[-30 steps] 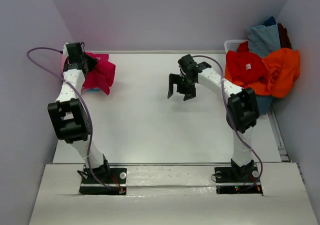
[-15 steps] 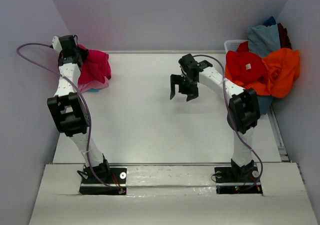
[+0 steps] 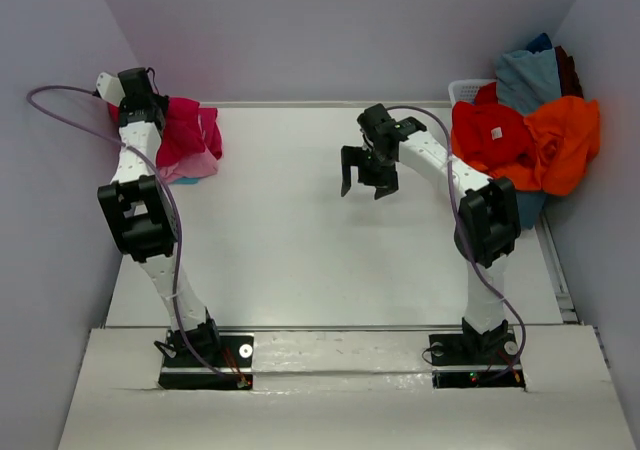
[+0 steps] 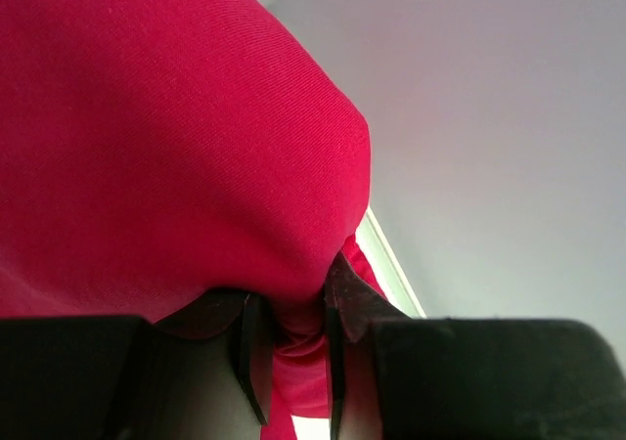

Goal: Fold and stack the t-shirts
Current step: Neatly place the folded tshirt to the corner

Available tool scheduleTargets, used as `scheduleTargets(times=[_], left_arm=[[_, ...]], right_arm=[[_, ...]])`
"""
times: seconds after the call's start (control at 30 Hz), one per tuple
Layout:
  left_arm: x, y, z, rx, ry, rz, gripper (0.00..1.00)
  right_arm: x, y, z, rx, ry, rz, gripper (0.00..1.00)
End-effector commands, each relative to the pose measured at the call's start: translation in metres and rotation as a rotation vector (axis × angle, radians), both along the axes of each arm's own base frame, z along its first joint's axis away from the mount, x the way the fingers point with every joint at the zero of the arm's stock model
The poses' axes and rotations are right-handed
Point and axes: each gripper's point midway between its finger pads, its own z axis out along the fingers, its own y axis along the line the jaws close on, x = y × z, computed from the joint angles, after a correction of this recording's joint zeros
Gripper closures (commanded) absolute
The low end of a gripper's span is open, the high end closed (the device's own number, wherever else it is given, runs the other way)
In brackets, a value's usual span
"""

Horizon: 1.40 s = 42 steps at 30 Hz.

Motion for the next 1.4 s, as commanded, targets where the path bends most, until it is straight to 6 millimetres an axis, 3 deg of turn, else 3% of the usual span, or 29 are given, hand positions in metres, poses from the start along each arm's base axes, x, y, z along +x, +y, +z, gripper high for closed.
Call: scheduleTargets(times=[0.0,0.17,0.4,0.47,0.53,0.6,0.63,0.67,0.77,1.03,1.13,1.33,1.37], left_arm=[[0.013,0.026,0.032,0.066,-0.106,0.088,0.94],[0.025,0.024,0.009,0.061,-0.071,0.055,0.94],[0.028,0.024,0.000,0.082,-0.054,0.035,0.91],[0.028,0.024,0.001,0.094,-0.050,0.026,0.73],[0.026,0.023,0.005,0.103,-0.058,0.017,0.64],[0.023,0.024,0.011,0.113,-0.061,0.023,0.36],[0.023,0.025,0.017,0.118,-0.069,0.029,0.13],[0.022,0.026,0.021,0.124,-0.072,0.034,0.01],[0.018,0.029,0.030,0.143,-0.066,0.046,0.01],[0.003,0.024,0.084,0.201,-0.145,0.028,0.01],[0.001,0.012,0.113,0.231,-0.191,-0.025,0.01],[0.003,-0.042,0.156,0.266,-0.248,-0.209,0.01],[0.000,-0.058,0.162,0.272,-0.259,-0.253,0.01]], right_arm=[[-0.003,-0.001,0.002,-0.019,-0.011,0.013,0.00],[-0.004,-0.003,0.004,-0.018,-0.019,0.010,0.00],[-0.007,0.000,0.006,-0.011,-0.030,0.021,0.00],[-0.007,0.001,0.007,-0.009,-0.034,0.021,0.00],[-0.006,0.001,0.009,-0.007,-0.040,0.020,0.00],[-0.003,0.002,0.013,0.003,-0.062,0.019,0.00],[-0.003,0.001,0.013,-0.002,-0.067,0.017,0.00],[-0.002,0.000,0.014,-0.004,-0.073,0.015,0.00],[0.002,-0.001,0.017,-0.012,-0.095,0.010,0.00],[0.012,-0.004,0.034,-0.015,-0.172,-0.008,0.00],[0.015,-0.005,0.039,-0.017,-0.195,-0.010,0.00],[0.020,-0.006,0.046,-0.018,-0.224,-0.025,0.00],[0.020,-0.007,0.049,-0.018,-0.234,-0.029,0.00]])
